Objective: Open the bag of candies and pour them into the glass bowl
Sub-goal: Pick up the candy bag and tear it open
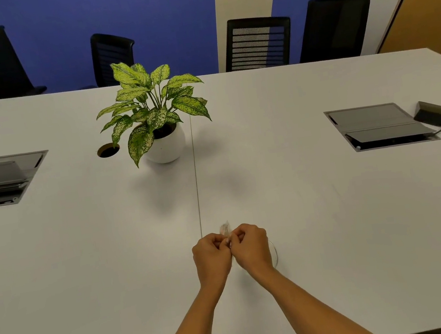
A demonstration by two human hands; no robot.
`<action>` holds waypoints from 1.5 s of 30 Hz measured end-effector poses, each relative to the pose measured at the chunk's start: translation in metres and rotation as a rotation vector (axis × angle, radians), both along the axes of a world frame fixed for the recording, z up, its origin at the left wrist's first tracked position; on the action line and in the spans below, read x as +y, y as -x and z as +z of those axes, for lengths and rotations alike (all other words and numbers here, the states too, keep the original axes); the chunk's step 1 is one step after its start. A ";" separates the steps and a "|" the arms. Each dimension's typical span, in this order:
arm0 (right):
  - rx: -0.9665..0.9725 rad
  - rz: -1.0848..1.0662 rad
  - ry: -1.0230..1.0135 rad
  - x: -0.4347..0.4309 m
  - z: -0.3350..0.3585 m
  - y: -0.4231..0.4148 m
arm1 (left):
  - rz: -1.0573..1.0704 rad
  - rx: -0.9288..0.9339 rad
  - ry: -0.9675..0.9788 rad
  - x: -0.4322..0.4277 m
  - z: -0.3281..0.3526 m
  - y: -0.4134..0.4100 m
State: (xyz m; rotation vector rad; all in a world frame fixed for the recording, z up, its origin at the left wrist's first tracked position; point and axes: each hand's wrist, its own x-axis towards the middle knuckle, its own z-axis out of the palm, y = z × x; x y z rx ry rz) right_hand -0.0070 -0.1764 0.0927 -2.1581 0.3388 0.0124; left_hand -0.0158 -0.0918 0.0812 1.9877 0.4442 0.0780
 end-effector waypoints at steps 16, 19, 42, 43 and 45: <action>0.004 0.000 0.030 0.005 -0.009 0.004 | 0.082 0.050 0.039 -0.002 -0.010 0.004; 0.005 0.002 0.023 0.006 -0.011 0.004 | 0.099 0.045 0.052 -0.002 -0.010 0.005; 0.015 0.235 0.490 -0.035 -0.005 -0.015 | -0.332 -0.011 -0.640 0.028 -0.007 -0.015; 0.016 0.224 0.486 -0.034 -0.005 -0.015 | -0.325 -0.031 -0.628 0.029 -0.008 -0.016; 0.018 0.205 0.427 -0.034 -0.002 -0.016 | -0.279 -0.079 -0.509 0.033 -0.009 -0.016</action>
